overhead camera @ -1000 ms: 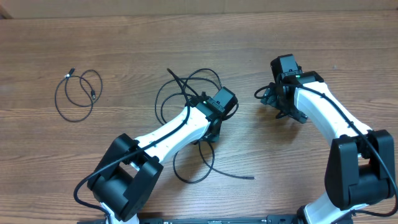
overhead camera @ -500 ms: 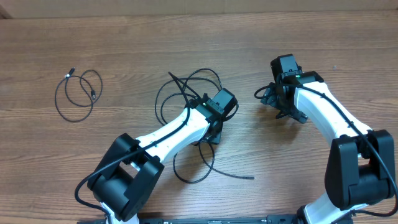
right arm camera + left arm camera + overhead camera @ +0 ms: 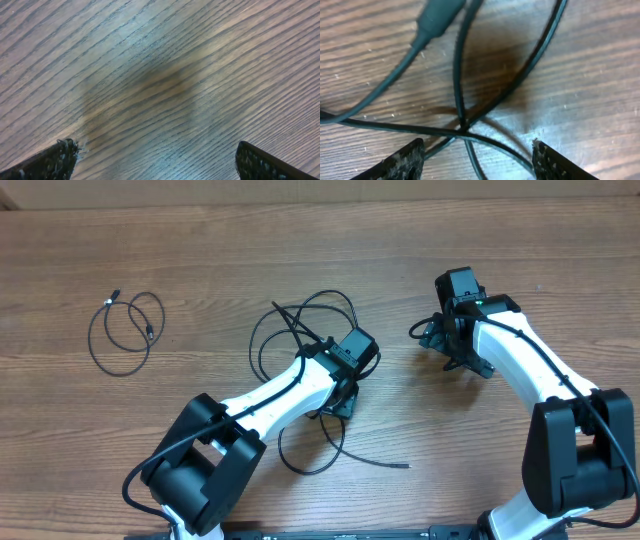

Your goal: Untangle cables

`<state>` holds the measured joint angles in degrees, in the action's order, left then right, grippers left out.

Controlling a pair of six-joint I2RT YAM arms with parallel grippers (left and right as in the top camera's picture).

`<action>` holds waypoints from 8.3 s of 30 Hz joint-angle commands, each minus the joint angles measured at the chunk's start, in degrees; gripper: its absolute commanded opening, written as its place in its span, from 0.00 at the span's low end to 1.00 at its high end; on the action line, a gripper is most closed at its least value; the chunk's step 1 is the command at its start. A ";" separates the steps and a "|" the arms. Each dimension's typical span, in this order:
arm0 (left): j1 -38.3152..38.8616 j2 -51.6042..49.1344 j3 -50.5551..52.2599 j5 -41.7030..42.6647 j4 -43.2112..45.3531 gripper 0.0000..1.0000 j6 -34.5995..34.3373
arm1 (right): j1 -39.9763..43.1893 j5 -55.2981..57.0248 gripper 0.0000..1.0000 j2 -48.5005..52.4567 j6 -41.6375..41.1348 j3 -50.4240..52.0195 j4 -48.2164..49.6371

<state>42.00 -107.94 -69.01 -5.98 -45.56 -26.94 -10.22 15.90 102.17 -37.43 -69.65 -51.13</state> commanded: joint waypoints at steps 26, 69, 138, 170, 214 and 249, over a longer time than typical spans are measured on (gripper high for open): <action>-2.05 -3.91 -3.17 1.40 -7.10 0.37 10.64 | 0.00 0.96 1.00 -0.85 0.22 -0.83 0.07; -5.81 -3.91 3.69 3.04 -3.74 0.04 13.20 | 0.00 0.96 1.00 -0.85 0.22 -0.83 0.07; -7.96 43.85 -3.78 -45.55 31.61 0.04 28.24 | 0.00 0.96 1.00 -0.85 0.22 -0.83 0.07; -47.15 7.54 -3.78 -11.47 7.69 0.04 19.96 | 0.00 0.96 1.00 -0.85 0.22 -0.83 0.07; -53.24 6.99 -17.68 34.38 -11.23 0.04 18.73 | 0.00 0.96 1.00 -0.85 0.22 -0.83 0.07; -10.03 6.95 -8.59 25.14 1.44 0.09 25.64 | 0.00 0.96 1.00 -0.85 0.22 -0.83 0.07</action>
<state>29.93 -101.06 -78.02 23.35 -44.93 -2.72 -10.22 15.88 102.17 -37.43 -69.65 -51.16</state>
